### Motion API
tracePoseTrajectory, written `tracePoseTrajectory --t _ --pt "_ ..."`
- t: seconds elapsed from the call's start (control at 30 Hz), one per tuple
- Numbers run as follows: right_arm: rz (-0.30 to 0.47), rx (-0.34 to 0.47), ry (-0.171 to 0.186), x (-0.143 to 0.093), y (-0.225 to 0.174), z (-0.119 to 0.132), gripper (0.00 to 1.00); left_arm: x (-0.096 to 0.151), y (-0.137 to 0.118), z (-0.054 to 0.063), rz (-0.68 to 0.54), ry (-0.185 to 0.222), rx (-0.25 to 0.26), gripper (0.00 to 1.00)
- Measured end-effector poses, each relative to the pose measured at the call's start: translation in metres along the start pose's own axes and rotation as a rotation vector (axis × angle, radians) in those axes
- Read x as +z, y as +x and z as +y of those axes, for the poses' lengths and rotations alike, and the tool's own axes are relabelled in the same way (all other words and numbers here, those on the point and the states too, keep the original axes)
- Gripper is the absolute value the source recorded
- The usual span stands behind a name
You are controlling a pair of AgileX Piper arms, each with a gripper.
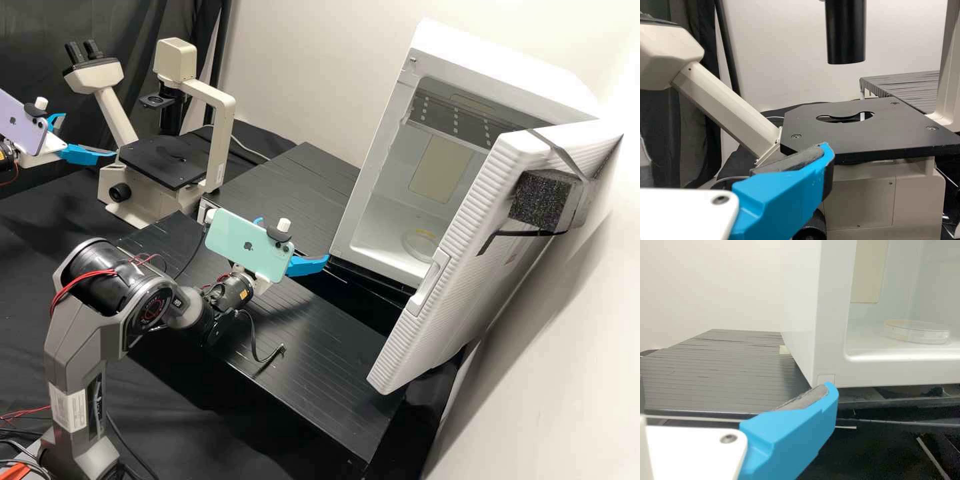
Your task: Take out the petri dish and place it under the microscope.
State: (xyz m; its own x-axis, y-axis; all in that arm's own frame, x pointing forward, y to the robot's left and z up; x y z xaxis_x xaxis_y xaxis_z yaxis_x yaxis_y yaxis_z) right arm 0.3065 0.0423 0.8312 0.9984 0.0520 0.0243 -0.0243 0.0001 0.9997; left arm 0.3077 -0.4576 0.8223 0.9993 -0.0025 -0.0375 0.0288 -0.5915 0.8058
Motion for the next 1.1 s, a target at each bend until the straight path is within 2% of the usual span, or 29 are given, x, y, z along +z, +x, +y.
tracePoseTrajectory --t 0.33,0.5,0.57,0.67,0.8,0.97,1.1 --pt "0.002 0.002 0.0 0.0 0.0 0.0 1.0 0.0 0.0 0.0 0.0 0.0 0.0 1.0" --pt "0.008 0.043 -0.017 0.013 -0.018 0.005 1.0 0.0 0.0 0.0 0.0 0.0 0.0 1.0" --pt "0.007 0.074 -0.019 0.02 -0.027 0.013 1.0 0.0 0.0 0.0 0.0 0.0 0.0 1.0" --pt "0.007 0.124 0.004 0.03 -0.041 0.023 1.0 0.0 0.0 0.0 0.0 0.0 0.0 1.0" --pt "-0.009 0.178 0.013 0.043 -0.053 0.041 1.0 0.0 0.0 0.0 0.0 0.0 0.0 1.0" --pt "-0.053 0.237 0.007 0.057 -0.057 0.059 1.0 0.0 0.0 0.0 0.0 0.0 0.0 1.0" --pt "-0.058 0.28 -0.005 0.064 -0.048 0.073 1.0 0.0 0.0 0.0 0.0 0.0 0.0 1.0"
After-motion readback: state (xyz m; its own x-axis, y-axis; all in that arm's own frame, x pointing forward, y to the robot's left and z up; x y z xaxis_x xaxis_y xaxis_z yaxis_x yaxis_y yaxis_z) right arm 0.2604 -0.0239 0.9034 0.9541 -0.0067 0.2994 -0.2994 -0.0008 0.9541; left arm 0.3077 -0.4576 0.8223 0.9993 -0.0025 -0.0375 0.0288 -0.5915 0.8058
